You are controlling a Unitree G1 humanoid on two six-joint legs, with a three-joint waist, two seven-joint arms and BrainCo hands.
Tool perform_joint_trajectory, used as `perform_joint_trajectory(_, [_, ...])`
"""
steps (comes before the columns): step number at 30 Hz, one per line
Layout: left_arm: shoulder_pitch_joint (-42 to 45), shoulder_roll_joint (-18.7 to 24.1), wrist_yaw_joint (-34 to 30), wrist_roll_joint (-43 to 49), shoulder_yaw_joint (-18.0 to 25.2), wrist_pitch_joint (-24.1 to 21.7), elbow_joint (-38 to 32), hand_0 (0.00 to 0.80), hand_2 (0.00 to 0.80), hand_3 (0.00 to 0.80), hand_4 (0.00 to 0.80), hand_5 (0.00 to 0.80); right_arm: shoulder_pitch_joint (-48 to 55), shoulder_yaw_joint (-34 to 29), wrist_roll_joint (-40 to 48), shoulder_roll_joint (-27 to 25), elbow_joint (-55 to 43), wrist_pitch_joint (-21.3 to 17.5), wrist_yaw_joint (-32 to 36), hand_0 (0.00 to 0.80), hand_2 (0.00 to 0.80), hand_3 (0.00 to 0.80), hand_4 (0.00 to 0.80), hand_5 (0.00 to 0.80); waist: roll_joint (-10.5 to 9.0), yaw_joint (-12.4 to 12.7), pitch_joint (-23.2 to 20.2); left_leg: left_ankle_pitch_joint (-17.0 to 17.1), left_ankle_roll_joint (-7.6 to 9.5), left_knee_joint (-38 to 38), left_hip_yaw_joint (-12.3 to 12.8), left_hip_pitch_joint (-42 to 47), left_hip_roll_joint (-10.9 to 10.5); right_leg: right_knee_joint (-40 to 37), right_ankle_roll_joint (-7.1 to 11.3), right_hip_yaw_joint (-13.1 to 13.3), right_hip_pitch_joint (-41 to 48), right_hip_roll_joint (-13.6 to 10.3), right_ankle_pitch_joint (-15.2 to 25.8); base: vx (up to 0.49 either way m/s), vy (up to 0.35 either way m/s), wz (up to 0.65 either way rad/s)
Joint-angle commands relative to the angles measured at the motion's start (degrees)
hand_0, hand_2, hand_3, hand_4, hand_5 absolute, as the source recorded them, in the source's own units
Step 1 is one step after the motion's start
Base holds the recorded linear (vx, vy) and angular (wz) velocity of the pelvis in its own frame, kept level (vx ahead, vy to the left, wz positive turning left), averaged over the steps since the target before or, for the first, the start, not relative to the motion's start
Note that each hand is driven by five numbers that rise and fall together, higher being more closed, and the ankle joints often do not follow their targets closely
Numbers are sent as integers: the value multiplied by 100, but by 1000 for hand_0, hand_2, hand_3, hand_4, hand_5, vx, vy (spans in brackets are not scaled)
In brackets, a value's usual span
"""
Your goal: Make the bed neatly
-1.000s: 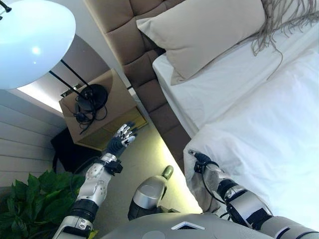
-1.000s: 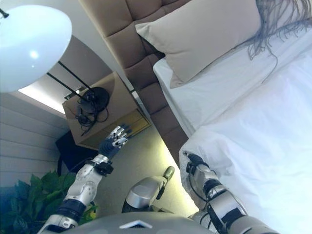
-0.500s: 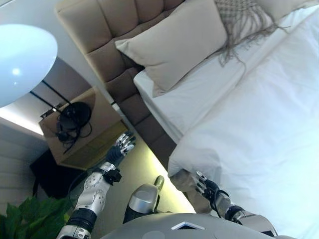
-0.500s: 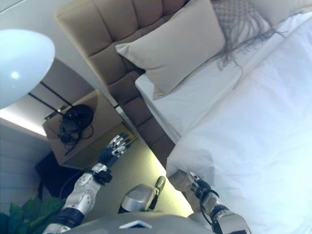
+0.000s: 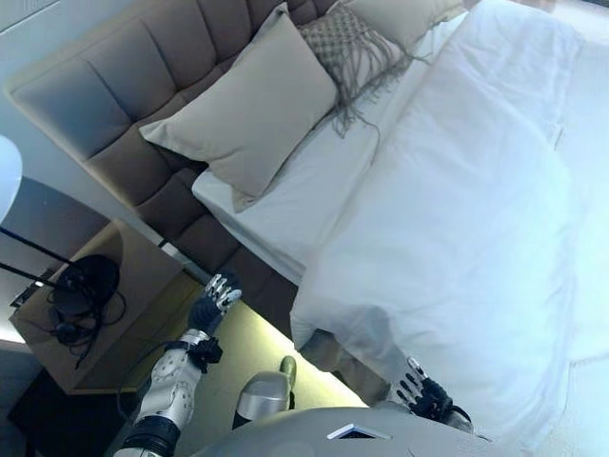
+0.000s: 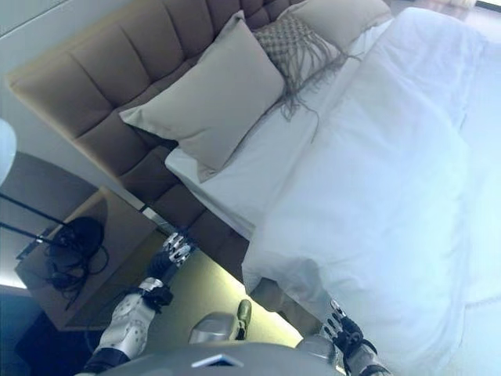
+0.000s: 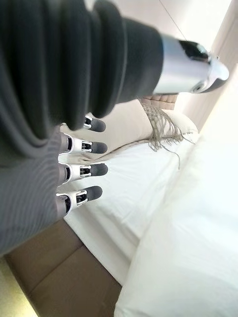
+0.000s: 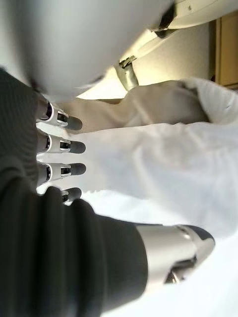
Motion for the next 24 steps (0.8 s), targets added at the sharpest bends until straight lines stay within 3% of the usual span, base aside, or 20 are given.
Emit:
perform_joint_trajectory(1, [-264,49,62,86,378,-341,-281,0,0,0,0,0,168,-232,227,-34,-283,-279,69,0,0,0,0,0,55,-128,284,-276,-85,294,59,2,390,403,157,48,-20,-209,104,-25,-95,-23])
perform_joint_trajectory(5, [-178,157,83,95,422,-277,-412,0,0,0,0,0,237,-514,592,-150,-642,-486,-60,0,0,0,0,0,4,-190,286,-266,-102,274,152,26,457,338,180,99,-40,-153,144,-14,-84,-13])
perform_joint_trajectory(12, [-102,382,9,213,610,-160,-529,0,0,0,0,0,277,-1180,1203,-274,-1588,-1248,-515,0,0,0,0,0,-101,-276,287,-299,-120,277,306,36,529,200,249,138,-77,-108,252,-7,-84,-10])
perform_joint_trajectory(16, [-74,544,30,423,630,-145,-614,0,0,0,0,0,184,-1603,1358,-394,-1535,-1653,-578,0,0,0,0,0,-114,-268,258,-340,-109,264,347,87,536,174,296,133,-79,-120,288,40,-64,-10])
perform_joint_trajectory(19, [-126,745,156,786,514,-245,-712,0,0,0,0,0,-36,-1907,1509,-583,-1415,-1802,-561,0,0,0,0,0,-108,-232,283,-383,-105,316,328,72,530,199,318,117,-106,-144,309,32,-78,-5])
perform_joint_trajectory(24, [-400,972,442,1338,129,-576,-802,0,0,0,0,0,-429,-2031,1431,-1000,-1424,-1731,-544,0,0,0,0,0,-38,-220,425,-385,-113,419,270,-145,510,218,321,163,-283,-153,341,-44,-61,-1])
